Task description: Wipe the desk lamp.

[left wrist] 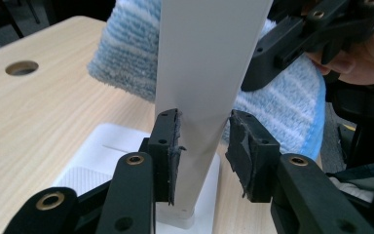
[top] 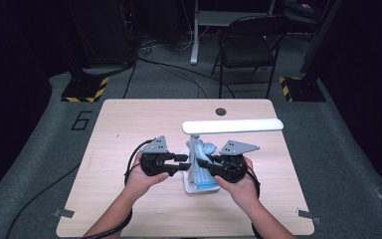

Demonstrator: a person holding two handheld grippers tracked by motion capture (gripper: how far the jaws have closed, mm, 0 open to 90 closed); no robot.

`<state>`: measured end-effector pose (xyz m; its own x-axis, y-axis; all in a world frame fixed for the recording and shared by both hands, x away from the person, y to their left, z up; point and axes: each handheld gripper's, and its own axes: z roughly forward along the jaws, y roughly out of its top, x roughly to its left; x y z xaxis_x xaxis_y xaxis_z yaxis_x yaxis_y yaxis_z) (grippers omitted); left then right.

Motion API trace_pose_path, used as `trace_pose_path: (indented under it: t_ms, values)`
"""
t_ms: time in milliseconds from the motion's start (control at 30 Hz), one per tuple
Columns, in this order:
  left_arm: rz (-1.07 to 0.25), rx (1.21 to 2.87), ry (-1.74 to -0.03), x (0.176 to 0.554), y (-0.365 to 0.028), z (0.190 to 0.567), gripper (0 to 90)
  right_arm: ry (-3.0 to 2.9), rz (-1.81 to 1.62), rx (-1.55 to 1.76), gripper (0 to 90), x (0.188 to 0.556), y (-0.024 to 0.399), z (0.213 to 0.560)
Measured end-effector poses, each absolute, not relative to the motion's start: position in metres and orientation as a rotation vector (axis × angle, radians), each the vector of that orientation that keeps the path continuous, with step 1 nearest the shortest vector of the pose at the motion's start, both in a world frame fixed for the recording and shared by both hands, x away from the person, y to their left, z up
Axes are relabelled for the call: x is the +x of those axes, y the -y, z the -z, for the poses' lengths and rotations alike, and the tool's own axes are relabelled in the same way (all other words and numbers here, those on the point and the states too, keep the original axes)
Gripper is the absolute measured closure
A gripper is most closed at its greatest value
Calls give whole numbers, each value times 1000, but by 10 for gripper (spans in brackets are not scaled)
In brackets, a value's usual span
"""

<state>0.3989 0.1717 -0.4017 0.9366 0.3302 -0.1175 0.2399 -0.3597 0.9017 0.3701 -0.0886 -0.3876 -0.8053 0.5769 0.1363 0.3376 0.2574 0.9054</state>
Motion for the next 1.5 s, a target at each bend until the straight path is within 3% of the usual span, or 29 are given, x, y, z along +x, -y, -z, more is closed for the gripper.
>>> trace_pose_path:
  t_ms: [267, 700, 933, 1500]
  values:
    - [-138, 1963, -378, 398, -172, 379, 636, -2251, -1607, 799, 738, 363, 91, 359]
    - [-118, 1948, -391, 398, -173, 383, 635, -2156, -1674, 726, 739, 356, 94, 326]
    - [-123, 1949, -395, 398, -175, 384, 633, -2203, -1612, 710, 746, 358, 87, 342]
    - [-135, 1962, -405, 397, -176, 384, 642, -2301, -1501, 807, 747, 353, 72, 425]
